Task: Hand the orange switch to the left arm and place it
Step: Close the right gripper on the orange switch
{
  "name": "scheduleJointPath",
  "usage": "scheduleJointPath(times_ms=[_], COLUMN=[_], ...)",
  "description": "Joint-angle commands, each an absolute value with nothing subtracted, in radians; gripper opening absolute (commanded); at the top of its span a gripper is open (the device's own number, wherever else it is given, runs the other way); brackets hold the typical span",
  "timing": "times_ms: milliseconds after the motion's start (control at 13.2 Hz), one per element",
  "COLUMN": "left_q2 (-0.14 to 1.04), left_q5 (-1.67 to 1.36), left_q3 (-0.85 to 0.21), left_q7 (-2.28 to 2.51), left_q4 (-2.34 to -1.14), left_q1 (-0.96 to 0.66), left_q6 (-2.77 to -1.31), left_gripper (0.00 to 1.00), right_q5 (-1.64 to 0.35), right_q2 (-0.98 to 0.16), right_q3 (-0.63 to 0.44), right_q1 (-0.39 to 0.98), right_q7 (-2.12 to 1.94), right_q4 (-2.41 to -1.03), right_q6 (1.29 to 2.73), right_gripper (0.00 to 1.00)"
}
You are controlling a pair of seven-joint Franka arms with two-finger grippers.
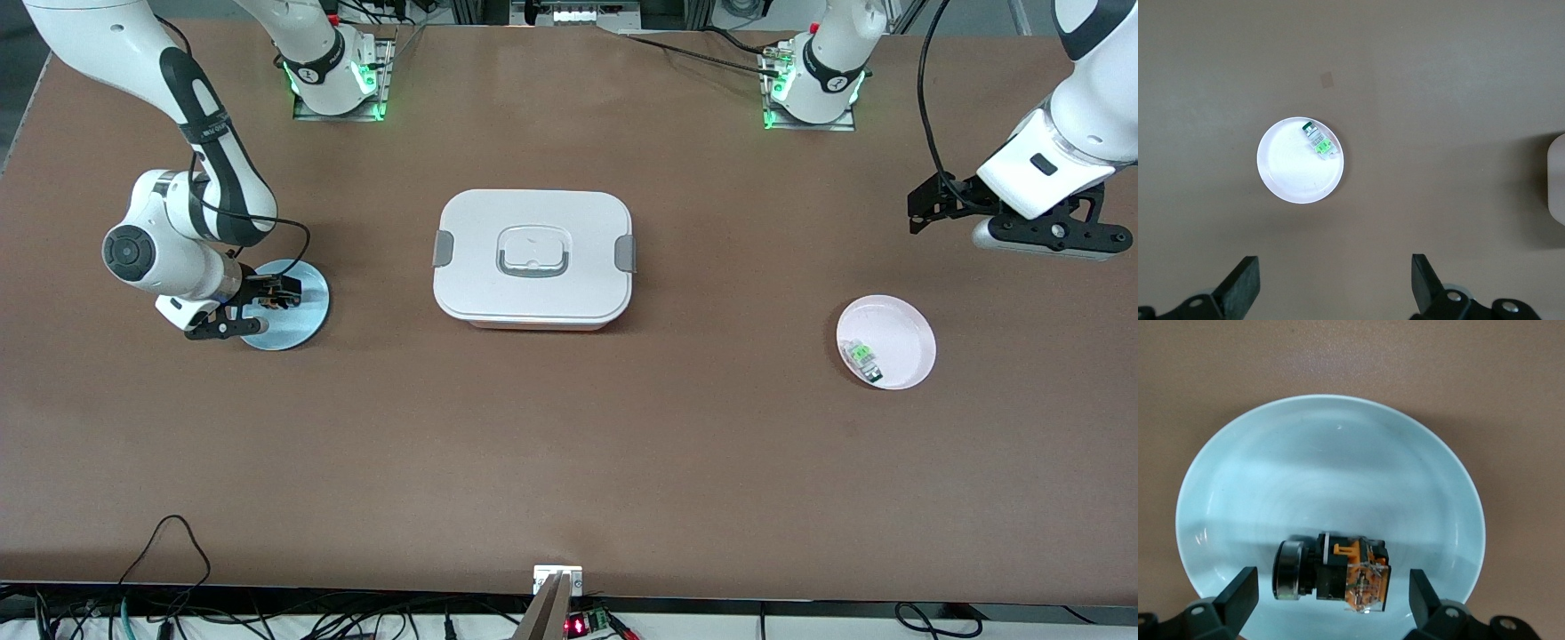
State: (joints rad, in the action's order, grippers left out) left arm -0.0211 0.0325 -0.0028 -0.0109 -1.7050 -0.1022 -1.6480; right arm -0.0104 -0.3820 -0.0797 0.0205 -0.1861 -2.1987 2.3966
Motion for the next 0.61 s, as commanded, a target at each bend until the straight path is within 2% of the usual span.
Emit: scheduleJointPath(times_ms=[0, 531], left_q2=[-0.028, -0.028], left_q5=[0.026, 0.026], left_q3=[-0.002, -0.002], left_q7=[-0.009, -0.009], left_q4=[-1.697, -1.697], left_q1=[-0.103, -0.103], left_q6=[-1.632, -1.632], left_gripper=[1.00, 1.00], right_q5=[-0.018, -0.017], right_q2=[-0.396, -0.416], right_q3=[-0.075, -0.075], right_q1=[0.020, 0.020], right_q7=[-0.193, -0.201], right_q4=[-2.207, -2.207], right_q6=[2.433, 2.444], right_gripper=[1.00, 1.00])
